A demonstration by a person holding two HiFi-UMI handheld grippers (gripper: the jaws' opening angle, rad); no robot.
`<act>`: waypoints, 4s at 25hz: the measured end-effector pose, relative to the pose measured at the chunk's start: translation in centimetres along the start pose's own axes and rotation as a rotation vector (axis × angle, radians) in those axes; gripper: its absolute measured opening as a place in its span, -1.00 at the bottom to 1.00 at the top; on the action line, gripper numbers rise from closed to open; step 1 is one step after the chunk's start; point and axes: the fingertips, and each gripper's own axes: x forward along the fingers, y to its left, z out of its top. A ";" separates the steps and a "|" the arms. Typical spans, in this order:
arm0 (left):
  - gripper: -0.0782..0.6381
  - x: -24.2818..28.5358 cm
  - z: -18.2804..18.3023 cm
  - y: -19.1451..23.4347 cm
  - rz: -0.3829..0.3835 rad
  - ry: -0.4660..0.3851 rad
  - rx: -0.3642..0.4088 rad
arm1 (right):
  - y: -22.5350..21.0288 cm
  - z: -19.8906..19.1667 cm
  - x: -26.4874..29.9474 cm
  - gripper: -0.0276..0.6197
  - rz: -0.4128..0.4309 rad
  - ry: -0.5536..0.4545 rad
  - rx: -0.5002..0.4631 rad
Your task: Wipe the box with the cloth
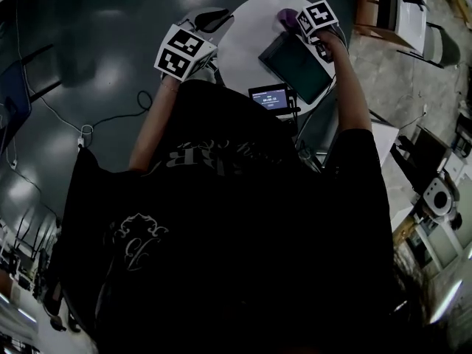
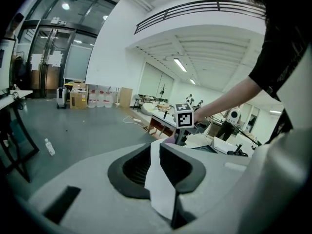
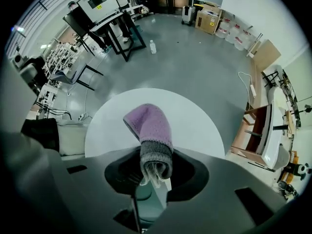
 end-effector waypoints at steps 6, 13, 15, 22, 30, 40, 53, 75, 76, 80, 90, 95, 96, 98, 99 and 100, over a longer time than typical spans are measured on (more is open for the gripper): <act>-0.64 -0.5 0.2 1.2 0.028 -0.011 -0.015 | 0.6 1.9 -0.1 -0.60 0.003 -0.002 -0.037; -0.64 -1.6 0.1 0.5 0.031 -0.023 -0.022 | 2.1 1.9 -0.5 -0.60 -0.018 0.030 -0.103; -0.64 -1.6 0.1 0.4 0.030 -0.025 -0.022 | 2.5 1.9 -0.6 -0.60 -0.021 0.037 -0.123; -0.64 -1.8 0.2 0.5 0.026 -0.035 -0.019 | 4.3 1.8 -0.2 -0.60 -0.025 0.060 -0.176; -0.64 -1.7 0.2 0.8 0.035 -0.046 -0.015 | 7.2 1.0 1.0 -0.60 0.030 0.088 -0.226; -0.64 -1.6 -0.3 1.2 0.032 -0.048 -0.018 | 12.3 -0.2 2.3 -0.60 0.124 0.095 -0.256; -0.64 -0.2 -0.6 0.8 0.003 -0.024 0.000 | 14.2 -0.7 3.3 -0.60 0.219 0.021 -0.146; -0.64 11.4 0.9 -2.9 -0.444 0.125 0.202 | 5.9 -2.3 -7.1 -0.60 0.135 -0.644 0.830; -0.64 11.8 0.8 -3.3 -0.468 0.129 0.212 | 5.9 -2.8 -7.4 -0.60 0.125 -0.661 0.865; -0.64 12.3 1.4 -5.8 -0.537 0.106 0.221 | 7.3 -5.7 -8.1 -0.60 0.093 -0.700 0.958; -0.64 9.6 -0.5 -16.8 -0.624 0.068 0.301 | 13.5 -17.2 -9.1 -0.60 0.032 -0.781 1.068; -0.64 3.3 -2.4 -21.8 -0.627 0.058 0.314 | 20.0 -21.2 -10.5 -0.60 0.029 -0.831 1.061; -0.64 2.0 -3.1 -22.9 -0.627 0.060 0.321 | 21.3 -22.1 -10.5 -0.60 0.031 -0.843 1.061; -0.64 -0.3 -4.9 -25.3 -0.624 0.066 0.337 | 23.6 -24.2 -10.6 -0.60 0.028 -0.866 1.061; -0.64 -1.5 -5.9 -26.4 -0.620 0.070 0.337 | 24.7 -25.2 -10.5 -0.60 0.023 -0.878 1.060; -0.64 -2.8 -6.9 -27.4 -0.616 0.075 0.329 | 25.8 -26.1 -10.5 -0.60 0.018 -0.891 1.059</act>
